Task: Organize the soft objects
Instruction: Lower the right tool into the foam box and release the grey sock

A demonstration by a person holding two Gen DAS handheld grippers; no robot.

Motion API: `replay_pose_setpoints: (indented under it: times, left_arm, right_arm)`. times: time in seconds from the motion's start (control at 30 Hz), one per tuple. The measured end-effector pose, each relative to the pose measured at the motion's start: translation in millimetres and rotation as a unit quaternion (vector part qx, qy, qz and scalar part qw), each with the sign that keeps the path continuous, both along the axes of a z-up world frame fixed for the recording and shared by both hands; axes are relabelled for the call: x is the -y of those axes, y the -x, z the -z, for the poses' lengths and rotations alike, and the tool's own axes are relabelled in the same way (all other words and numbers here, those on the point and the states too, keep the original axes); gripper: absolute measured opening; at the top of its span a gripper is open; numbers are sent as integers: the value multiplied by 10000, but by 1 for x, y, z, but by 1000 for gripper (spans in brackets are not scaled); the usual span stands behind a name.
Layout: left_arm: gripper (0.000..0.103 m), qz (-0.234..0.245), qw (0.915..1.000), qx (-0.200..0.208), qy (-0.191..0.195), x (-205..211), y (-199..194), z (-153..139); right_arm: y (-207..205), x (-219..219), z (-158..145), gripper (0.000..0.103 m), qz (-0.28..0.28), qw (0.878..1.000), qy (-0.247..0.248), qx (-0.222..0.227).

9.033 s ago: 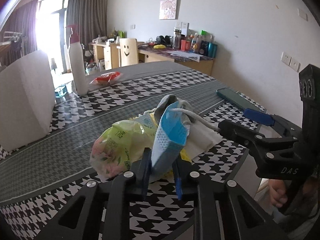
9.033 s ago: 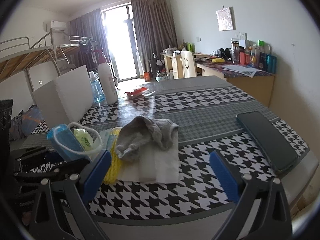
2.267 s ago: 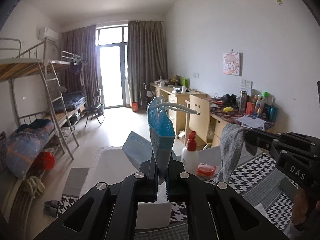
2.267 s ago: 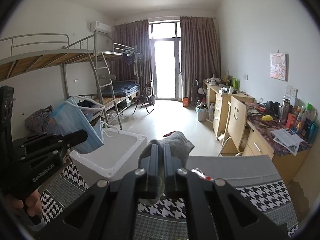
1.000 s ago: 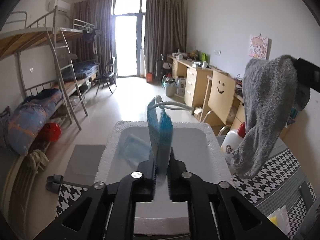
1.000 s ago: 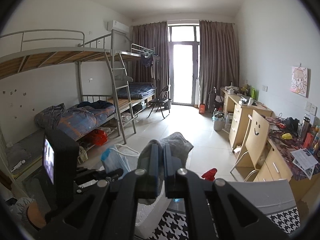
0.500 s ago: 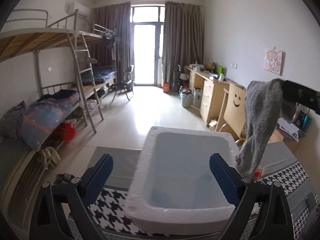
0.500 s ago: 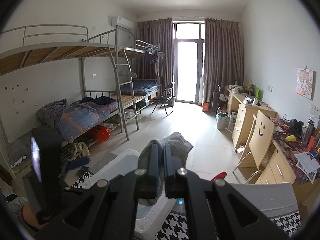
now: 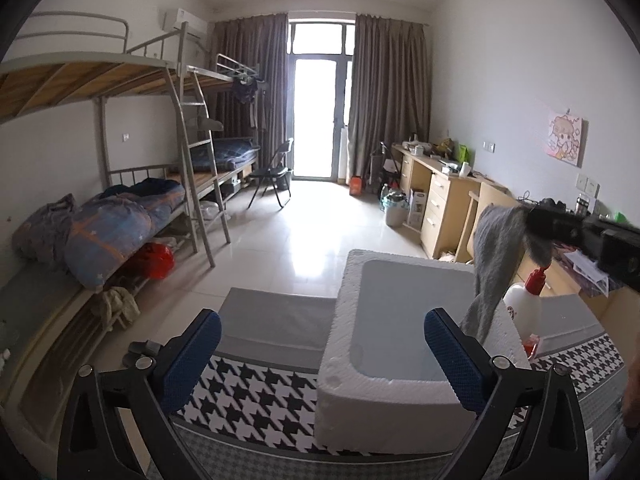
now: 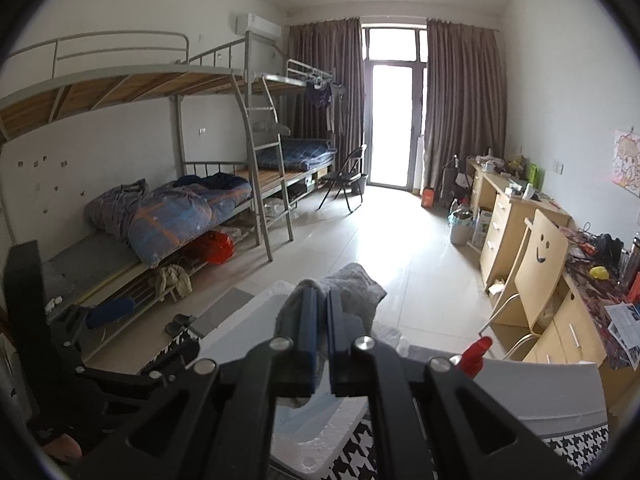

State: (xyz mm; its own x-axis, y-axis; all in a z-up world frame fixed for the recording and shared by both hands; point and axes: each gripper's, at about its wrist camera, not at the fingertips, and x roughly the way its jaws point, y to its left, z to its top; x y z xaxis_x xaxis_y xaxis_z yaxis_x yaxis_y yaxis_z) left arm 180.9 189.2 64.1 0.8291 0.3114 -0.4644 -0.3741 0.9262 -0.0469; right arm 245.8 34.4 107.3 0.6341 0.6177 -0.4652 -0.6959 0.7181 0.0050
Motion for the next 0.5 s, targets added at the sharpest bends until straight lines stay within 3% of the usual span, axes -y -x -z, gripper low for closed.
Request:
replay_pose_setpoints:
  times: [0.5]
  left_arm:
    - [102,-113,9999,65,73,-12,24,6]
  right_arm:
    - [-15,-26,30,7,-203,9964,540,-624]
